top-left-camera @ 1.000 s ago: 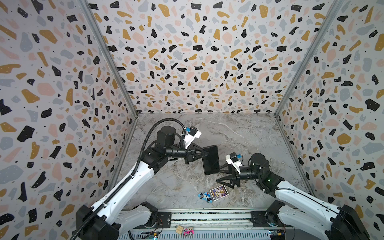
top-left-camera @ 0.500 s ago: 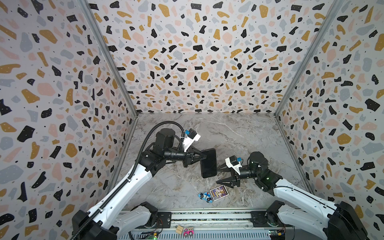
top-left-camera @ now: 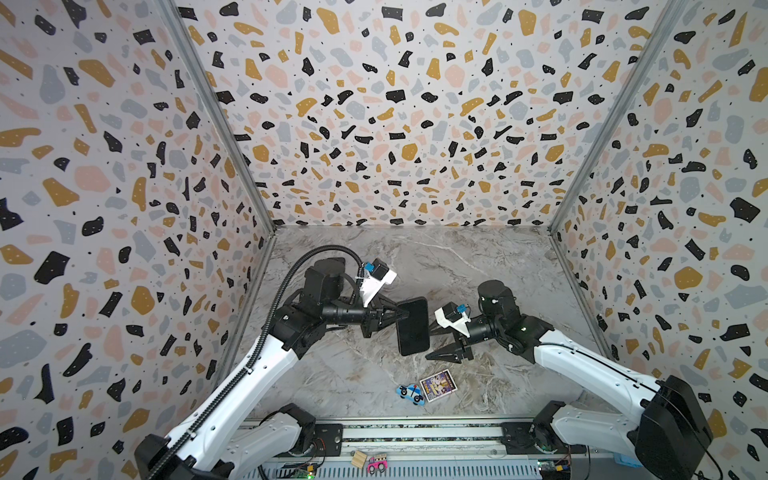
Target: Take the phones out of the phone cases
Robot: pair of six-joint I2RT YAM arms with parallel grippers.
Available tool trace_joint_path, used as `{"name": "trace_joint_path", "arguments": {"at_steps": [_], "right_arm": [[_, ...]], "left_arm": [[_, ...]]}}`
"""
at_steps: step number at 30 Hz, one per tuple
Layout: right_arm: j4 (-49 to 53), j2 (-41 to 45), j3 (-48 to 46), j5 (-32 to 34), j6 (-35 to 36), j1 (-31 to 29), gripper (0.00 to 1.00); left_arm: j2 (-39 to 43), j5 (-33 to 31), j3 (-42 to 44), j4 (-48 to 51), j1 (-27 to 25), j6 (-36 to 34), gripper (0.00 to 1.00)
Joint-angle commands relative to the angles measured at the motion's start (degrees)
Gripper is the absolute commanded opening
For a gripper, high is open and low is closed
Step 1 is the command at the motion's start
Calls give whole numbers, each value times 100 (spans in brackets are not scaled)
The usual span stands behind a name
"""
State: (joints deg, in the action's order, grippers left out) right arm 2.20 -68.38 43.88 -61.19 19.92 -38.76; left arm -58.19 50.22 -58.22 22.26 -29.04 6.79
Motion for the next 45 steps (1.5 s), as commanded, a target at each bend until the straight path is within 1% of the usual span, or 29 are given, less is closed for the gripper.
{"name": "trace_joint_path", "arguments": {"at_steps": [1, 5, 9, 14, 21, 31, 45], "right_arm": [[832, -57, 183, -69, 467, -17, 59], [836, -20, 134, -51, 529, -22, 56], [538, 87, -3, -102, 419, -17, 53], [474, 164, -77, -144, 419, 17, 48], [48, 290, -212, -296, 140, 163, 42], [-175, 237, -234, -412, 13, 221, 33], [-462, 134, -409, -473, -137, 220, 23]], "left_arm": [[128, 99, -40, -367, 2, -12, 0], [133, 119, -40, -400, -8, 4, 0], [142, 128, 10, -461, -5, 48, 0], [133, 136, 30, -495, -5, 73, 0], [104, 178, 38, -539, -5, 121, 0], [91, 180, 56, -587, 1, 168, 0], [6, 53, 30, -601, 40, 203, 0]]}}
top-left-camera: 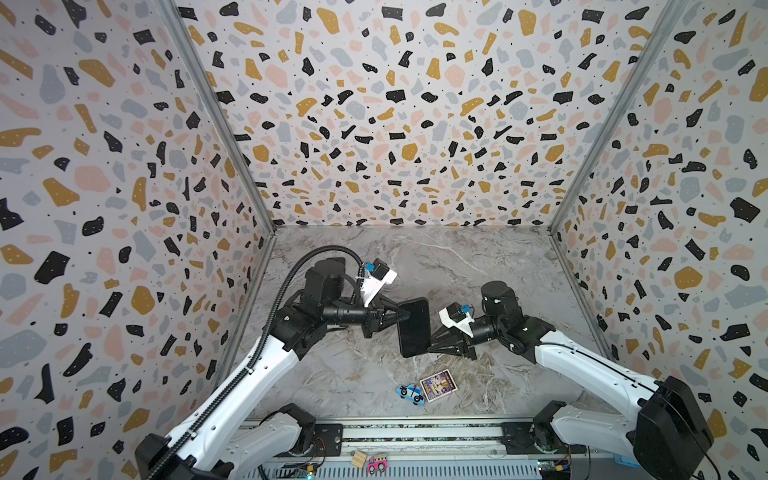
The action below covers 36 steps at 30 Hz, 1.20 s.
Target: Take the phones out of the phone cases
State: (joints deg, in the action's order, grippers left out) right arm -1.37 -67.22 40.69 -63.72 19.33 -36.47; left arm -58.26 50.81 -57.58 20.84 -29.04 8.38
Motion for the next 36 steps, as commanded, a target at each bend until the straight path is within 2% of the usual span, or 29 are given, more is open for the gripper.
{"name": "trace_joint_path", "arguments": {"at_steps": [1, 11, 20, 29, 36], "right_arm": [[-135, 34, -119, -219, -78, -9, 22], [-754, 286, -427, -275, -36, -86, 9], [-1368, 428, -632, -371, 19, -185, 2], [-1984, 446, -700, -410, 27, -308, 0], [-2865, 362, -780, -372, -286, -317, 0]], "left_arm": [[2, -17, -32, -473, 62, 59, 0], [-185, 43, 101, -952, 196, 449, 0], [-411, -36, 283, -1500, 196, 923, 0], [-867, -145, 444, -2003, 195, 1394, 0], [-924, -130, 762, -2623, 184, 1866, 0]]}}
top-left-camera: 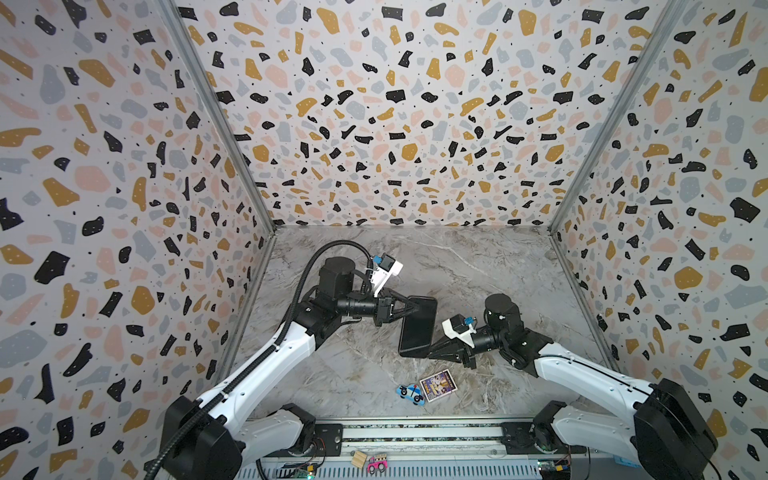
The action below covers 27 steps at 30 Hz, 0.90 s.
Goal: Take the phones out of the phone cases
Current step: 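Draw the right gripper back from the phone while the left gripper holds it upright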
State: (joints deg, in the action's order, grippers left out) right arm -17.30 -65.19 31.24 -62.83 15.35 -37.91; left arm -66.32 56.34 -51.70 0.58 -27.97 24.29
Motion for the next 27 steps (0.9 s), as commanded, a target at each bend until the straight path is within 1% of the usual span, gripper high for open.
{"name": "trace_joint_path", "arguments": {"at_steps": [1, 7, 12, 17, 20, 22, 23, 25, 27], "right_arm": [[-1436, 146, 150, -435, 63, -173, 0], [-2233, -15, 75, -318, -318, -173, 0], [-2550, -84, 32, -291, -522, -173, 0], [-2550, 81, -275, -178, -572, -148, 0], [-2573, 243, -495, -127, -763, -99, 9], [-2644, 335, -621, -40, -1004, -68, 19], [-2647, 370, -652, 16, -1101, -52, 22], [-2744, 463, -749, 246, -1488, 13, 28], [-3093, 563, -908, 511, -2112, 156, 33]], "left_arm": [[-117, -687, 218, -656, 81, 322, 0], [-14, -701, 501, -1104, 81, 676, 0], [41, -751, 626, -1335, 81, 856, 0], [169, -740, 563, -1342, 95, 881, 0], [251, -690, 424, -1236, 174, 869, 0], [284, -584, 292, -1129, 259, 840, 0], [310, -538, 246, -1108, 303, 828, 0], [385, -501, 198, -1078, 372, 815, 0], [473, -449, 196, -1086, 445, 818, 0]]}}
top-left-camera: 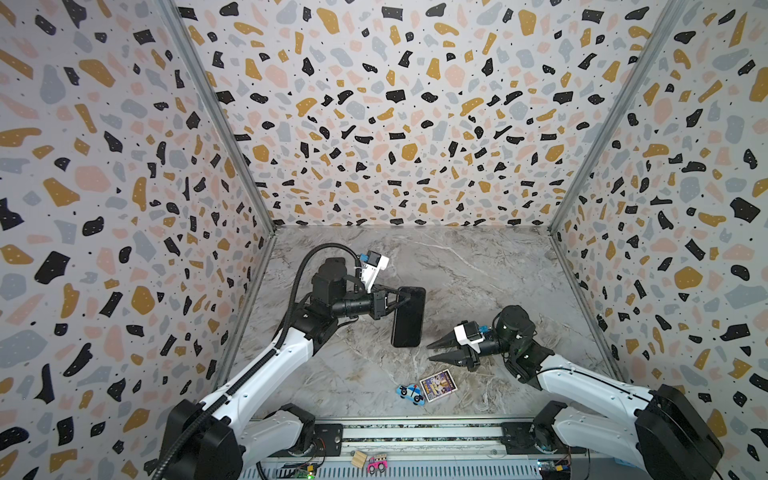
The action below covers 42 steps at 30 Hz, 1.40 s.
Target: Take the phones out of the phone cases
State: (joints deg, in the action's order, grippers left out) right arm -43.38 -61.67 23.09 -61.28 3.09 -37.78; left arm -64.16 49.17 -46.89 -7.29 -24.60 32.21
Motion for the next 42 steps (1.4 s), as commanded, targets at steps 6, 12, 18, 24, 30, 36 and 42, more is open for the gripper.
{"name": "trace_joint_path", "arguments": {"at_steps": [6, 12, 18, 24, 30, 36, 42], "right_arm": [[-492, 96, -39, 365, -1799, 515, 52], [-170, -244, 175, 20, -1407, 108, 65], [-311, -497, 389, 5, -1310, -89, 63], [-299, -826, 696, -169, -1311, -98, 61], [-495, -1067, 771, -248, -1365, -107, 57], [-655, -1092, 772, -264, -1407, -109, 50], [-661, -1142, 835, -302, -1400, -107, 43]], "left_arm": [[426, 356, -259, -439, 148, 114, 0], [492, 504, -189, -1090, 151, 642, 0], [492, 552, -101, -1143, 141, 683, 0], [500, 587, -59, -1255, 140, 765, 0], [510, 587, -5, -1363, 131, 829, 0], [502, 594, 49, -1414, 131, 831, 0], [492, 614, 75, -1442, 122, 829, 0]]}}
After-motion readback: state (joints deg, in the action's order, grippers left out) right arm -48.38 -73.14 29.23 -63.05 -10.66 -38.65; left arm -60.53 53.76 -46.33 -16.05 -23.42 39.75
